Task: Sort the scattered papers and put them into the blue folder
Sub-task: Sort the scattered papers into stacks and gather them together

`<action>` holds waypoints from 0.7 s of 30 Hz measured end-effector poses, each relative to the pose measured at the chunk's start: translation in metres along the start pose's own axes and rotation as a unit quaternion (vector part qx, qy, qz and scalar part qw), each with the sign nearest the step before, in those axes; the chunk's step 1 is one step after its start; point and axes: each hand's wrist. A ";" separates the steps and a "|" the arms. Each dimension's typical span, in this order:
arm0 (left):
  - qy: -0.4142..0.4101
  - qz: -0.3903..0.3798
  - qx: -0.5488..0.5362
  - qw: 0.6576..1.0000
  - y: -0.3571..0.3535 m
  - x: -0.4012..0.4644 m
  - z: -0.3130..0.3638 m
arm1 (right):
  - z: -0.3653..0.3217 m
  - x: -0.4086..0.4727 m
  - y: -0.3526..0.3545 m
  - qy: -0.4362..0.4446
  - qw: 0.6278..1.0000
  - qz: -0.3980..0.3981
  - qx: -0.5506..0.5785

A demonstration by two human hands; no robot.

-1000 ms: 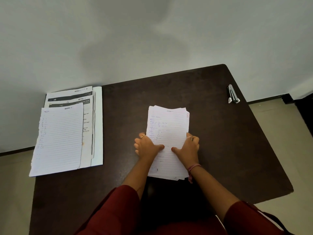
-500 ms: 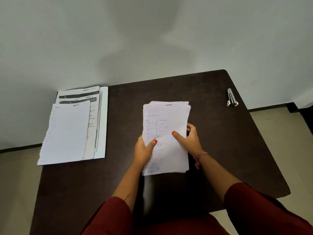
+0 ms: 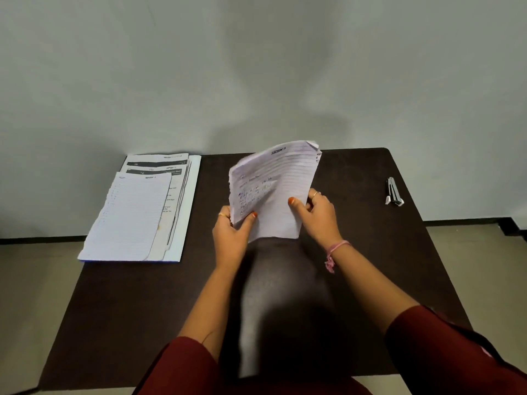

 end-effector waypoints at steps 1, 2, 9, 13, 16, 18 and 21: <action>-0.003 0.008 -0.006 1.000 0.000 -0.002 -0.001 | 0.002 -0.002 -0.001 0.012 1.000 0.000 -0.003; -0.003 0.015 -0.013 1.000 0.000 -0.005 -0.003 | 0.005 -0.005 -0.002 0.022 1.000 -0.004 -0.005; 0.038 0.052 -0.066 0.996 0.000 -0.023 -0.023 | 0.021 -0.029 -0.001 0.005 0.992 -0.123 -0.032; 0.042 0.069 -0.081 0.993 -0.002 -0.027 -0.030 | 0.018 -0.034 -0.001 -0.001 0.990 -0.132 -0.047; 0.042 0.082 -0.084 0.992 0.000 -0.028 -0.031 | 0.016 -0.034 -0.003 0.016 0.989 -0.126 -0.077; 0.039 0.096 -0.086 0.991 0.002 -0.028 -0.028 | 0.014 -0.031 -0.003 0.031 0.988 -0.112 -0.099; 0.036 0.103 -0.079 0.991 0.007 -0.028 -0.024 | 0.006 -0.027 -0.001 0.054 0.988 -0.094 -0.113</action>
Point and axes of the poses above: each hand's wrist, its own x-axis towards the middle knuckle, its own y-axis out of the back of the hand, z = x × y, and after that the axes turned 4 degrees about y, right-handed
